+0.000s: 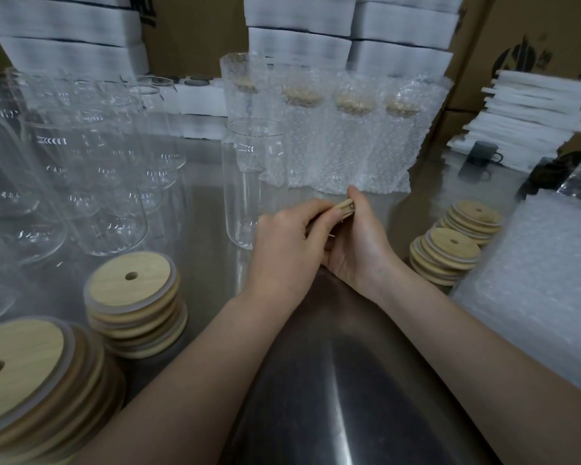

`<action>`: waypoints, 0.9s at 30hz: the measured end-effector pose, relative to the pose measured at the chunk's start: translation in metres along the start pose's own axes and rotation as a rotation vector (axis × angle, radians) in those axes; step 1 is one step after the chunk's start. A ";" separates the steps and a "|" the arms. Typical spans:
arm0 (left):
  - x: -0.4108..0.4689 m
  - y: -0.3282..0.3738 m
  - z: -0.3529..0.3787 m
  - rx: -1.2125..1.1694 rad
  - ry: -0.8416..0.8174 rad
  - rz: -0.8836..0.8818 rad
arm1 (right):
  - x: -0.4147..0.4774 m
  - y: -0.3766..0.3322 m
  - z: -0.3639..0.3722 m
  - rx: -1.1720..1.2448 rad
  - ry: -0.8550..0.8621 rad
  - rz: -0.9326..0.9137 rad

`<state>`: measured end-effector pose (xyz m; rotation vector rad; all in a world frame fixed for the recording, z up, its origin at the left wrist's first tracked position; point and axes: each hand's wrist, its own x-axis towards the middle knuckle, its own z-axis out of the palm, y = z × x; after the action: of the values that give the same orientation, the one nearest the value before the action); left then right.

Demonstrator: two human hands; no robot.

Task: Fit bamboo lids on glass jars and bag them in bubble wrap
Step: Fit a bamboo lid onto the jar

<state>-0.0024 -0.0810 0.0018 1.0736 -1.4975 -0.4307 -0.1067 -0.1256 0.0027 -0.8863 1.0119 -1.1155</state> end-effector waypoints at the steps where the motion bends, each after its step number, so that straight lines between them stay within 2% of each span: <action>1: 0.000 0.001 0.000 0.001 -0.015 0.011 | 0.001 0.000 -0.001 0.001 -0.015 0.004; 7: 0.000 0.004 0.000 0.003 -0.189 0.007 | 0.004 0.003 -0.005 -0.007 -0.124 -0.007; 10: 0.001 0.005 -0.001 0.000 -0.213 -0.009 | 0.003 0.003 -0.003 -0.014 -0.176 -0.002; 20: 0.006 0.008 -0.003 -0.248 0.120 -0.155 | -0.001 0.002 0.000 -0.075 -0.296 -0.061; 27: 0.008 0.010 -0.004 -0.292 0.332 -0.149 | -0.007 0.003 0.000 -0.186 -0.359 -0.160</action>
<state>-0.0015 -0.0812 0.0157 0.9718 -1.0311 -0.5283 -0.1072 -0.1183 0.0013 -1.2850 0.7633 -0.9580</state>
